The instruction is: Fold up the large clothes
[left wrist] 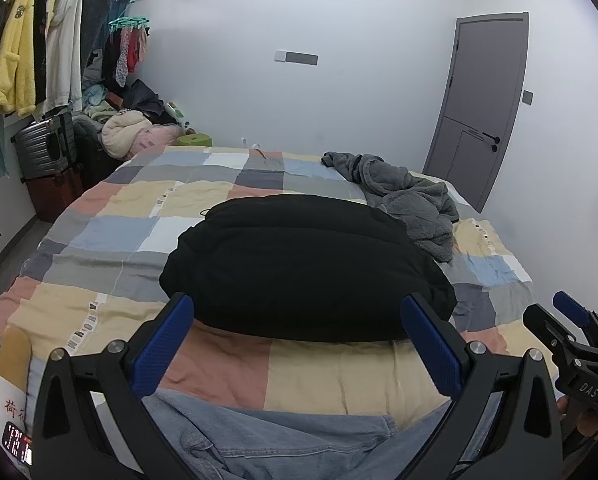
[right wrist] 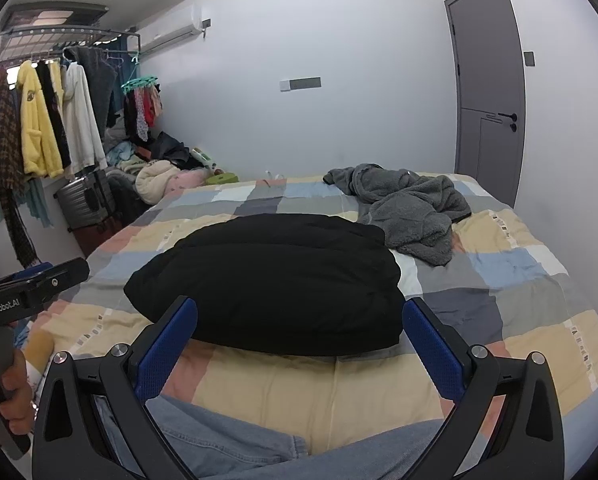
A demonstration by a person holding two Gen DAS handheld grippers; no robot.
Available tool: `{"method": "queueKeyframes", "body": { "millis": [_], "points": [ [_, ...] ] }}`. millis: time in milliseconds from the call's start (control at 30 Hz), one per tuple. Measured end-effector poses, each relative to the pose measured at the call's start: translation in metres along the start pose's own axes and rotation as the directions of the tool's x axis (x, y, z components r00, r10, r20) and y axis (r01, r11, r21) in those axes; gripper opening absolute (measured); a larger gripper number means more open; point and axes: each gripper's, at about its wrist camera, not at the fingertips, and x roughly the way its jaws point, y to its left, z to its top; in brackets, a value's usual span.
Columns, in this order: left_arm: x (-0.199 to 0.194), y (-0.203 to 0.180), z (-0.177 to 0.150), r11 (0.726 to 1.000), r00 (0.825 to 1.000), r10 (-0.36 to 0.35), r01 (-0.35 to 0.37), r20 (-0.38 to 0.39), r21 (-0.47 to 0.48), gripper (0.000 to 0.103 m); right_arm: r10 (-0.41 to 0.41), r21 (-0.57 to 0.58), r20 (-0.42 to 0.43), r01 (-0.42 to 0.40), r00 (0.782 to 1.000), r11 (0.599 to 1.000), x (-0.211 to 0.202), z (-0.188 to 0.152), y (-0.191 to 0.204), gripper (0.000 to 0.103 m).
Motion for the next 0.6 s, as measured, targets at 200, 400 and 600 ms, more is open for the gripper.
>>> {"method": "queueKeyframes", "body": {
  "millis": [200, 400, 600],
  "points": [
    [0.0, 0.0002, -0.0001, 1.0, 1.0, 0.0, 0.0, -0.003, 0.007, 0.103, 0.0, 0.006, 0.009, 0.0, 1.0, 1.0, -0.0006, -0.0011, -0.0016, 0.103],
    [-0.0018, 0.0009, -0.0015, 1.0, 1.0, 0.006, -0.006, 0.004, 0.011, 0.103, 0.003, 0.008, 0.007, -0.003, 1.0, 1.0, -0.0011, -0.0032, -0.0017, 0.103],
    [-0.0044, 0.0017, -0.002, 1.0, 1.0, 0.002, -0.002, 0.0, 0.004, 0.103, 0.0, 0.01, 0.018, 0.0, 1.0, 1.0, -0.0041, -0.0027, -0.0007, 0.103]
  ]
}}
